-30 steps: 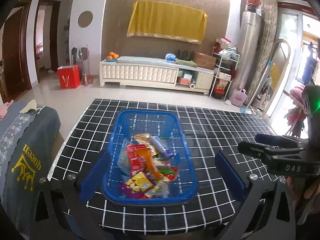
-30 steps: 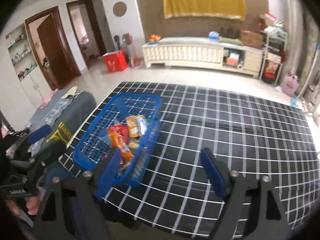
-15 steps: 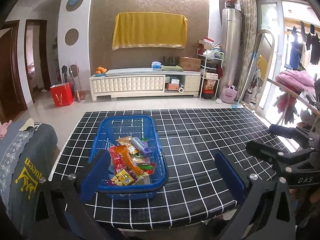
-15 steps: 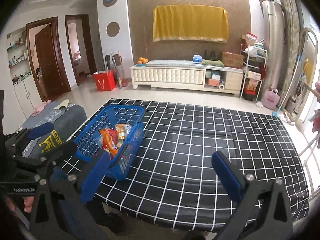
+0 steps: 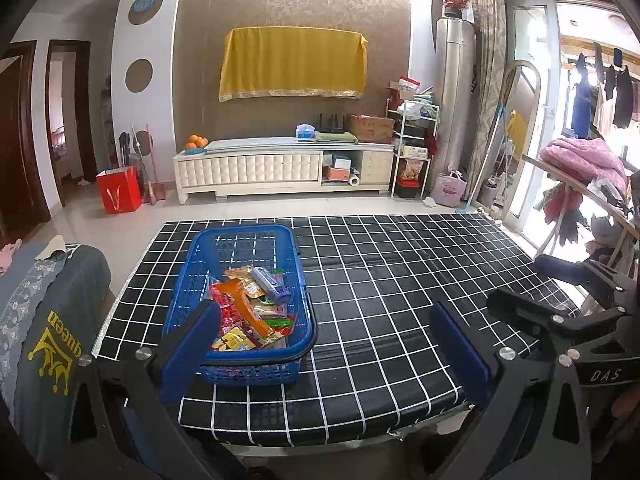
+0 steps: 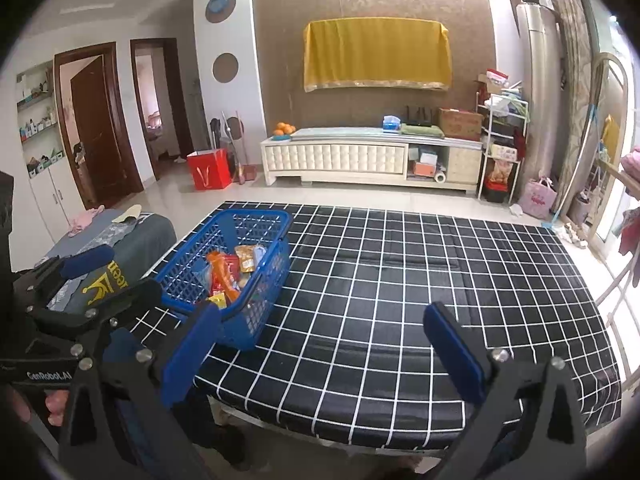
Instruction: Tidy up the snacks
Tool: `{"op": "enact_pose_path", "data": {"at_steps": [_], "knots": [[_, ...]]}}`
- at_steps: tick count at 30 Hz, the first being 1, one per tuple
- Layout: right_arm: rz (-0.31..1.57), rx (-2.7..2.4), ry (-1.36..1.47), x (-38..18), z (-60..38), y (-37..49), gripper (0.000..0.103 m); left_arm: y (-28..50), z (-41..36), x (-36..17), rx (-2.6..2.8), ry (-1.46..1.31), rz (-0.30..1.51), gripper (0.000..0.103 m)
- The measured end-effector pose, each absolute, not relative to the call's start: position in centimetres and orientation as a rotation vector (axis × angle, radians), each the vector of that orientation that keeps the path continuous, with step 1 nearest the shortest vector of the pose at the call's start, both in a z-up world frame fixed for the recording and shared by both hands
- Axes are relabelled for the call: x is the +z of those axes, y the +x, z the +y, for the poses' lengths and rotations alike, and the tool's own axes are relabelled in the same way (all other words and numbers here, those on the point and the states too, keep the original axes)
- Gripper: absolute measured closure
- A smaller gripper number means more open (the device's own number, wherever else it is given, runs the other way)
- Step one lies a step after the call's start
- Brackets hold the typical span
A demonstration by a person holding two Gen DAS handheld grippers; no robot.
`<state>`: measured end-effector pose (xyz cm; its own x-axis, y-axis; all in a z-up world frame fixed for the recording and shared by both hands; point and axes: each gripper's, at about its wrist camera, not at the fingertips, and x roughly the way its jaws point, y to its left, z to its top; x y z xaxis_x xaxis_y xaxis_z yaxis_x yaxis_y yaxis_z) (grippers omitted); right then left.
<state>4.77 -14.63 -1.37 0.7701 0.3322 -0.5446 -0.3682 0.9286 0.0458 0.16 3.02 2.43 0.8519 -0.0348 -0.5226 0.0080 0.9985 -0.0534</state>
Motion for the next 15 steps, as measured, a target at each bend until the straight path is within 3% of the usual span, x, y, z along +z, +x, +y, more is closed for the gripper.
{"op": "enact_pose_path", "data": {"at_steps": [15], "knots": [[0.562,0.379,-0.053,-1.46,-15.21,3.81,0.000,-0.76,2.37,2.59,-0.008,-0.033,0.545,0.000]]}}
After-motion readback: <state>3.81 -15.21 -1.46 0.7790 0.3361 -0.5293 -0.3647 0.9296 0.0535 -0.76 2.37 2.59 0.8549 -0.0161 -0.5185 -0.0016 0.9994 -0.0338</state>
